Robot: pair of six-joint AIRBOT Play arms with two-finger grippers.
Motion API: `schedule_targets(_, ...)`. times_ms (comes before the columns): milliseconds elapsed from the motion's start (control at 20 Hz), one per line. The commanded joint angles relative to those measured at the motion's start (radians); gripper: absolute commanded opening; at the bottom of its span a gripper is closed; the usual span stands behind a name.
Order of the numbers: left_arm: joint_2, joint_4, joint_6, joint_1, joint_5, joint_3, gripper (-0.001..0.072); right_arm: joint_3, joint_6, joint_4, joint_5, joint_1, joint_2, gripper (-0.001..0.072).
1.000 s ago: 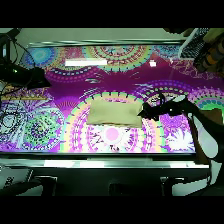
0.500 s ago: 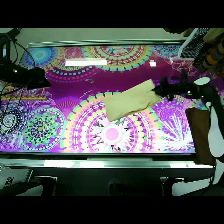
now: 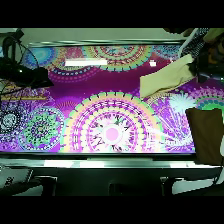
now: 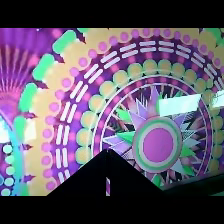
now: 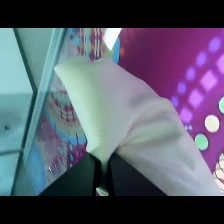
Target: Fold the clothes and pants, and hang the long-sleeved shirts on hangers.
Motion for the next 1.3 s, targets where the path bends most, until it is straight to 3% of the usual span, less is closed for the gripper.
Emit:
schedule_targets(0, -0.003, 0.000, 0.000, 0.000, 0.021, -0.001, 0.0018, 0.020, 0.151, -0.056, -0.117, -0.061, 0.029, 0.0029)
schedule_targets(250, -0.004, 0.000, 0.000, 0.000, 0.018, -0.001, 0.0018, 0.020, 0.526, -0.370, -0.148, -0.102, 0.099, 0.0028)
schedule_targets(400, -0.004, 0.000, 0.000, 0.000, 0.018, -0.001, 0.0018, 0.020, 0.796, -0.575, -0.108, -0.109, 0.142, 0.0028)
schedule_targets(550, -0.003, 0.000, 0.000, 0.000, 0.018, -0.001, 0.0017, 0.020, 0.969, -0.774, -0.021, -0.109, 0.184, 0.0028)
schedule_targets(900, -0.003, 0.000, 0.000, 0.001, -0.002, -0.001, 0.0017, 0.020, 1.069, -1.021, 0.217, -0.109, 0.261, 0.0028)
schedule_targets(1250, -0.002, 0.000, 0.000, 0.000, -0.020, -0.001, 0.0018, 0.020, 1.056, -1.172, 0.447, -0.109, 0.311, 0.0029)
